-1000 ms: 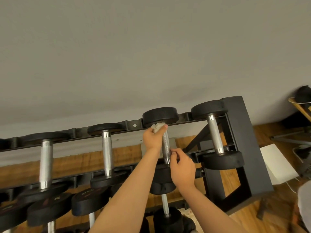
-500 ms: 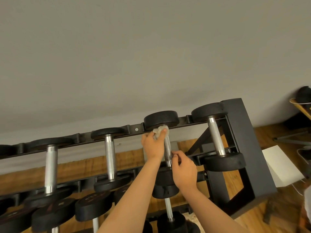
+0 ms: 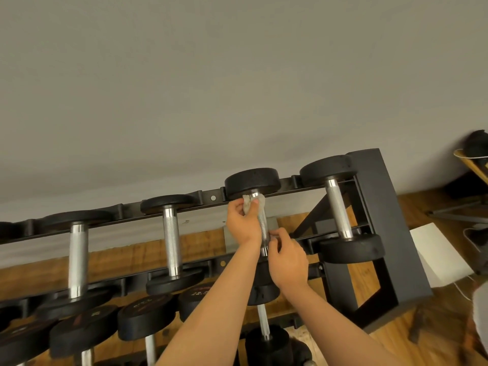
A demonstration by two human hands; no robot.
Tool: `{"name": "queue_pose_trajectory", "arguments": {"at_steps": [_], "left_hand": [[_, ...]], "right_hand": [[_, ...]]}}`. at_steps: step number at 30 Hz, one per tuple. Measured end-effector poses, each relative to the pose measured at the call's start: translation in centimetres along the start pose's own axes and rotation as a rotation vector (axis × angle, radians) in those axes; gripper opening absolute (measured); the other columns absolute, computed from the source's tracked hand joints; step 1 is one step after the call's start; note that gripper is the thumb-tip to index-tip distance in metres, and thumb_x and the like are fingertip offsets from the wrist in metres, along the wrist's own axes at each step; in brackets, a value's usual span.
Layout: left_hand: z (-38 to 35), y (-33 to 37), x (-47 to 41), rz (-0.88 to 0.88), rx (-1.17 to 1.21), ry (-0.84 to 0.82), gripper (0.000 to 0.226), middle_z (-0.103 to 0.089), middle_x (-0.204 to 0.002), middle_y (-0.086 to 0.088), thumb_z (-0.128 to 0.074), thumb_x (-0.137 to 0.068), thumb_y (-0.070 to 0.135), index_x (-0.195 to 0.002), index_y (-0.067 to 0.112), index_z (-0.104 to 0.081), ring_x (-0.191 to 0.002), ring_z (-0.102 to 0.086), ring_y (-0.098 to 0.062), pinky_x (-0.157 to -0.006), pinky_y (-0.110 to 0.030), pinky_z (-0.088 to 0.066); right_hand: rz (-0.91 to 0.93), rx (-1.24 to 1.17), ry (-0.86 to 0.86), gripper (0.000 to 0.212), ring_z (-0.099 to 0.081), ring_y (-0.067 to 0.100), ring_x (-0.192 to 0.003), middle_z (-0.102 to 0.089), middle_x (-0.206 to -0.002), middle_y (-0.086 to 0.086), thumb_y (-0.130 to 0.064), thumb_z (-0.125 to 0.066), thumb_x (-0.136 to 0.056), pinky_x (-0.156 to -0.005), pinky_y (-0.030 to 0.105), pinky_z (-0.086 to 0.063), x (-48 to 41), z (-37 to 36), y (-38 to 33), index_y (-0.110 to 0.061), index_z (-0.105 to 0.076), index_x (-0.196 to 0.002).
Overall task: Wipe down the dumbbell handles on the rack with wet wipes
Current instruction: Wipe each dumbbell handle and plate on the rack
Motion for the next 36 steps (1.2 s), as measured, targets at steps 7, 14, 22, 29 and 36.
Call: {"name": "queue_pose_trajectory", "arguments": {"at_steps": [7,14,22,29,36], "left_hand": [[0.2,-1.5,-0.1,0.026,0.030,-0.075,0.026,-0.063,-0.098,-0.018,-0.044,-0.102,0.014,-0.110,-0.002,-0.063,-0.087,-0.057,-0.015,-0.074,-0.022,-0.045],[-0.1,-0.8,-1.2,-0.001,-0.002,-0.075,0.025,-0.069,-0.110,-0.005,-0.058,-0.097,0.013,-0.120,0.006,-0.065,-0.099,-0.064,-0.014,-0.079,-0.015,-0.049],[-1.5,-0.8,-1.4,0.073,-0.104,-0.018,0.010,-0.069,-0.094,-0.005,-0.072,-0.088,0.021,-0.090,0.012,-0.068,-0.088,-0.063,-0.015,-0.079,-0.027,-0.052],[0.3,-1.2,-1.3,0.045,-0.065,0.035,0.014,-0.067,-0.085,-0.002,-0.063,-0.095,0.023,-0.086,0.013,-0.067,-0.080,-0.061,-0.011,-0.071,-0.026,-0.048],[-0.2,-0.7,-1.6,0.048,-0.083,-0.044,0.015,-0.065,-0.084,-0.002,-0.064,-0.094,0.021,-0.084,0.010,-0.065,-0.077,-0.059,-0.009,-0.070,-0.024,-0.047]], "right_hand": [[0.136,0.239,-0.149,0.032,-0.059,0.018,-0.098,-0.066,-0.102,0.002,-0.031,-0.037,-0.100,-0.081,0.037,-0.052,-0.8,-0.6,-1.1,-0.019,-0.060,-0.119],[0.074,0.038,-0.084,0.022,-0.058,0.010,-0.091,-0.063,-0.094,-0.006,-0.030,-0.047,-0.096,-0.074,0.034,-0.054,-0.6,-0.3,-0.6,-0.022,-0.065,-0.106],[0.055,-0.018,-0.082,0.017,-0.060,0.009,-0.080,-0.062,-0.088,-0.009,-0.024,-0.049,-0.097,-0.068,0.026,-0.049,-0.5,0.2,-0.8,-0.019,-0.065,-0.100],[0.049,-0.036,-0.079,0.018,-0.061,0.010,-0.080,-0.064,-0.088,-0.007,-0.024,-0.049,-0.097,-0.069,0.030,-0.053,-0.4,0.2,-0.8,-0.019,-0.065,-0.101],[0.049,-0.052,-0.076,0.018,-0.061,0.010,-0.078,-0.066,-0.088,-0.007,-0.024,-0.049,-0.097,-0.070,0.033,-0.055,-0.3,0.2,-0.8,-0.020,-0.066,-0.102]]}}
Point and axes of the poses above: each hand's wrist, its own x-axis away from the middle knuckle, its own z-axis out of the back of the hand, y = z × x, the point moved 8 cm from there along -x, towards the middle knuckle
